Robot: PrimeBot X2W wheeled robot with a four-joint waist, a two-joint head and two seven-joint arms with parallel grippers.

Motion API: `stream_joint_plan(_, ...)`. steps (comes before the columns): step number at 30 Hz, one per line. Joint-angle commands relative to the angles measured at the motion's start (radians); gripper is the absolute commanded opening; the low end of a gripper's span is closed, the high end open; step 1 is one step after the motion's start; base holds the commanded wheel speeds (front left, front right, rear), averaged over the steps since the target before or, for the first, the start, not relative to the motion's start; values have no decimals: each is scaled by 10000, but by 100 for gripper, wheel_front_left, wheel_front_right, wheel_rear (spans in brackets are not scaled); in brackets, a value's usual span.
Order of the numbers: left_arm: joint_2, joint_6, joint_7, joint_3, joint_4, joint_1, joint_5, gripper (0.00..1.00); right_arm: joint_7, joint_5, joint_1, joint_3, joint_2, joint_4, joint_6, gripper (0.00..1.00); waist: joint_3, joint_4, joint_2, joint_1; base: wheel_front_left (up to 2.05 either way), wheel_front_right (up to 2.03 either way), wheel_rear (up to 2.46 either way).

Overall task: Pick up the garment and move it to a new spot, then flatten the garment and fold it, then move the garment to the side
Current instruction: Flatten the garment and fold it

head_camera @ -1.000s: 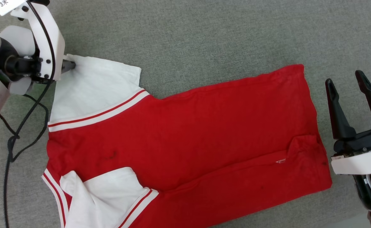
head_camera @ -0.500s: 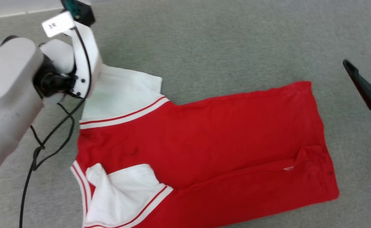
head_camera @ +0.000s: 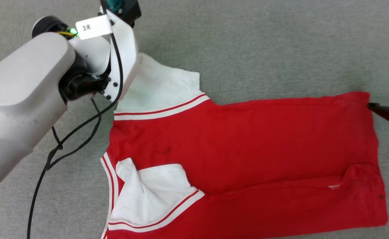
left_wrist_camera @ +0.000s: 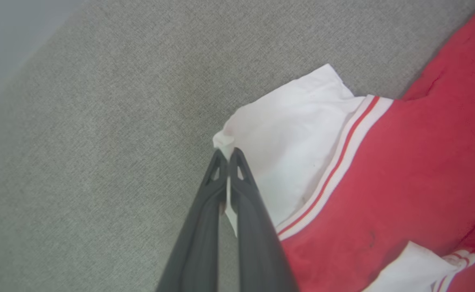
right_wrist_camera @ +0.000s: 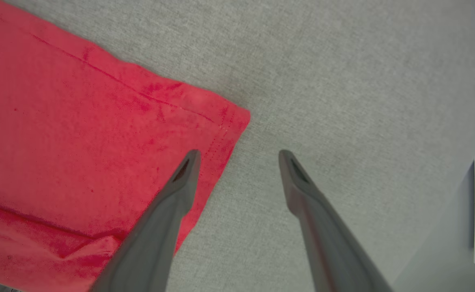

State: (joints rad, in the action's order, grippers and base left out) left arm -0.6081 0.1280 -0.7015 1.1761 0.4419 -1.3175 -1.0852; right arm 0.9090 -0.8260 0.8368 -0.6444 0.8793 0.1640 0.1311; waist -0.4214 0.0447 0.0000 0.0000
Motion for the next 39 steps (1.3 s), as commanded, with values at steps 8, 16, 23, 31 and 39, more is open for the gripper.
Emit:
stream_joint_plan(8,52,9,189,210,-507,-437,170,0,-335,-240,94,-1313,-756,1546,-4,100,-641,-442,0,0,0,0,0)
stream_joint_plan(16,-184,9,466,405,-481,-198,2,0,-1331,-732,382,-2080,-823,1913,7,0,-294,-254,0,0,0,0,0)
stream_joint_plan(23,-405,10,1086,597,-716,486,-321,0,-2801,-1076,350,-2462,-512,1877,-7,0,981,-253,0,0,0,0,0)
stream_joint_plan(31,-1223,9,1710,800,-1968,2079,-627,0,-4317,-1685,-887,-2898,194,1397,-7,0,2440,-379,0,0,0,0,0)
stream_joint_plan(39,-2237,-722,2184,922,-3710,4077,-800,0,-5234,-2056,-2482,-2979,782,956,-7,0,3254,-491,0,0,0,0,0)
